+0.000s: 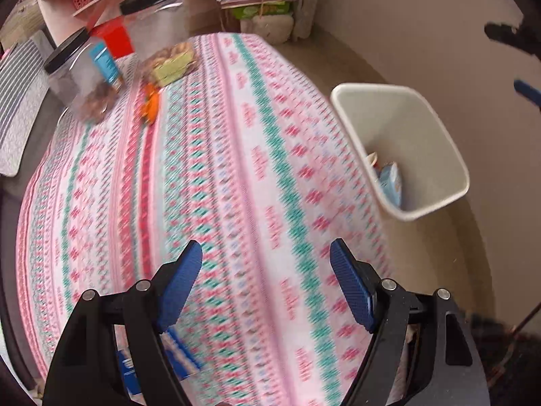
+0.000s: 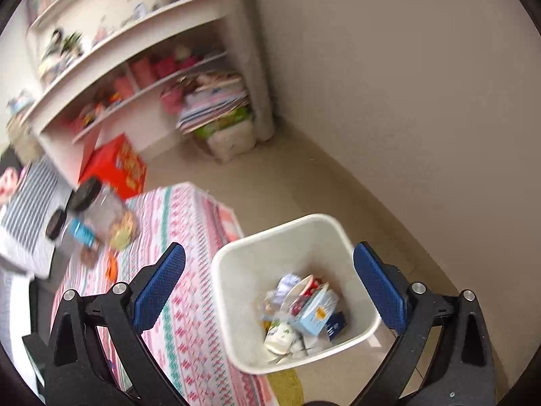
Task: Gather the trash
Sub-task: 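Grasp the blue almond biscuit box with the left gripper and lift it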
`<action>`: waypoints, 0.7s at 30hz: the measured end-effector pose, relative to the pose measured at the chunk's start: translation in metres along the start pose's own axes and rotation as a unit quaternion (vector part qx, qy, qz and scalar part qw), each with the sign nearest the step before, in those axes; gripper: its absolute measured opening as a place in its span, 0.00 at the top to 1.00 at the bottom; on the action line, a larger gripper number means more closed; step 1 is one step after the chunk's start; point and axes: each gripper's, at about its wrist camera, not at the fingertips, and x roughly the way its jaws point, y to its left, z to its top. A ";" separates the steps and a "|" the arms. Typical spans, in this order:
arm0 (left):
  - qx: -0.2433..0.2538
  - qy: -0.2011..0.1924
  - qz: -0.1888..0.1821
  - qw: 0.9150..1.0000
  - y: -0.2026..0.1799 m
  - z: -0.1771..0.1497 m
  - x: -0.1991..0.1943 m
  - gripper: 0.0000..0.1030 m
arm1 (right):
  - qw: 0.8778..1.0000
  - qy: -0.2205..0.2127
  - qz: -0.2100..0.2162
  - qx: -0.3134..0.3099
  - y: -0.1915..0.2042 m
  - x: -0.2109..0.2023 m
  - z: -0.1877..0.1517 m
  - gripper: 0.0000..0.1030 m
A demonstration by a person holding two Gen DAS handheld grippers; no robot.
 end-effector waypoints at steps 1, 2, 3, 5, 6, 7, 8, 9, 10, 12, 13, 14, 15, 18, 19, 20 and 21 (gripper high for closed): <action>0.005 0.007 0.006 1.000 0.010 -0.008 -0.001 0.25 | 1.000 0.003 0.005 -0.007 0.008 0.002 -0.001 0.07; 0.010 0.015 0.010 1.000 0.018 -0.014 -0.001 0.25 | 1.000 0.007 0.010 -0.013 0.016 0.004 -0.003 0.07; 0.015 0.023 0.012 1.000 0.025 -0.020 -0.001 0.23 | 1.000 0.013 0.016 -0.020 0.025 0.006 -0.005 0.07; 0.032 0.046 0.008 0.998 0.039 -0.032 0.000 0.21 | 0.999 0.024 0.028 -0.029 0.043 0.012 -0.010 0.07; 0.042 0.061 0.003 0.997 0.045 -0.038 0.001 0.21 | 0.998 0.029 0.033 -0.034 0.050 0.015 -0.013 0.07; 0.053 0.078 -0.004 0.996 0.049 -0.044 0.004 0.19 | 0.998 0.035 0.037 -0.038 0.057 0.019 -0.015 0.07; 0.065 0.094 -0.010 0.993 0.054 -0.051 0.006 0.18 | 0.998 0.040 0.041 -0.041 0.065 0.022 -0.017 0.07; 0.076 0.105 -0.010 0.992 0.057 -0.058 0.008 0.17 | 0.997 0.046 0.046 -0.045 0.074 0.025 -0.020 0.07; 0.090 0.113 -0.003 0.990 0.060 -0.065 0.010 0.17 | 0.996 0.050 0.049 -0.047 0.081 0.028 -0.022 0.07; 0.112 0.127 0.004 0.986 0.066 -0.078 0.013 0.16 | 0.995 0.058 0.059 -0.053 0.098 0.032 -0.027 0.07; 0.123 0.133 0.005 0.983 0.069 -0.087 0.015 0.16 | 0.995 0.060 0.062 -0.055 0.104 0.033 -0.029 0.07; 0.132 0.136 0.007 0.982 0.072 -0.094 0.016 0.16 | 0.994 0.062 0.065 -0.057 0.110 0.035 -0.030 0.07; 0.141 0.140 0.011 0.980 0.076 -0.101 0.019 0.16 | 0.994 0.065 0.067 -0.061 0.118 0.038 -0.032 0.07; 0.155 0.142 0.021 0.977 0.086 -0.116 0.027 0.16 | 0.992 0.076 0.071 -0.069 0.136 0.047 -0.038 0.07; 0.158 0.143 0.023 0.977 0.088 -0.120 0.030 0.16 | 0.992 0.079 0.071 -0.070 0.140 0.049 -0.040 0.07; 0.162 0.143 0.024 0.976 0.091 -0.123 0.032 0.16 | 0.992 0.082 0.072 -0.071 0.146 0.052 -0.042 0.07; 0.166 0.143 0.023 0.975 0.091 -0.125 0.034 0.16 | 0.991 0.084 0.073 -0.072 0.150 0.055 -0.043 0.07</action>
